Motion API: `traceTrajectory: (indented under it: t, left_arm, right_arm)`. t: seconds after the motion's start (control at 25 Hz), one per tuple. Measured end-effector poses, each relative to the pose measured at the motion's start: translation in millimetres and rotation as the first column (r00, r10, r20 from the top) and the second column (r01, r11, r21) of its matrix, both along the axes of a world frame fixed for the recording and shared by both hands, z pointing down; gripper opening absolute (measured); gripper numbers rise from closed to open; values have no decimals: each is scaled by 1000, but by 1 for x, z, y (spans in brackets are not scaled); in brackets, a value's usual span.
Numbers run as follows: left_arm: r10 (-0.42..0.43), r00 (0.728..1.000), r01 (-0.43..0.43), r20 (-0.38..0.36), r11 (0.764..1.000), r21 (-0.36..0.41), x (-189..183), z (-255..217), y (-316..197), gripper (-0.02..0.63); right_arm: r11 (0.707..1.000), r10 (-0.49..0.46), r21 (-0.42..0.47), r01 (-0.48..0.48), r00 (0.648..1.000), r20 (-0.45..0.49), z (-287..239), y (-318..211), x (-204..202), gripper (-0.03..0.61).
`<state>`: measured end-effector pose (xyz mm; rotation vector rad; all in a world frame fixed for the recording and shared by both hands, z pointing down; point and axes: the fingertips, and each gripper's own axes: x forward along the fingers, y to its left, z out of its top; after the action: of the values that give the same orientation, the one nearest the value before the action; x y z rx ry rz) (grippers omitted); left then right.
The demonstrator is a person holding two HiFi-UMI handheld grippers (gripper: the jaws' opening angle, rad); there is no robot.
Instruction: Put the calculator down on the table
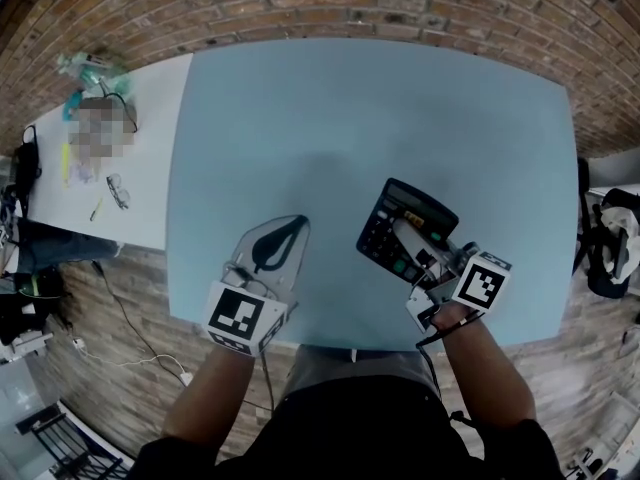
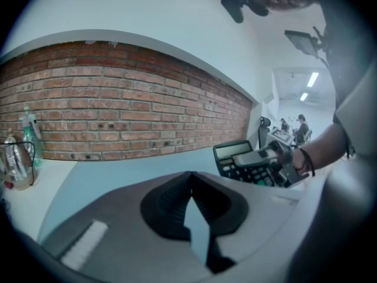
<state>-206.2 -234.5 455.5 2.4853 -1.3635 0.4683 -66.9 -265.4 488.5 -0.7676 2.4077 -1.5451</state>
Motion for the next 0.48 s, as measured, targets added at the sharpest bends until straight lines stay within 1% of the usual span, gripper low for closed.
traceTrajectory:
  t: [0.2,0.32,0.48]
  left_arm:
    - [-3,1000,3,3,1000,-18,-3,7,-1,3]
    - [-4,1000,4,3,1000,-13,-3,7,-4,3]
    - [-8,1000,8,-10,1000,-20,1,11,-4,3]
  right_arm:
    - [1000,0,-13,0,1000,-21,9,1,2,123]
    - [1000,-10,-19,9,1000,-29,13,1,1,123]
    - [999,-19,-31,18,999,-30,19,1,1,123]
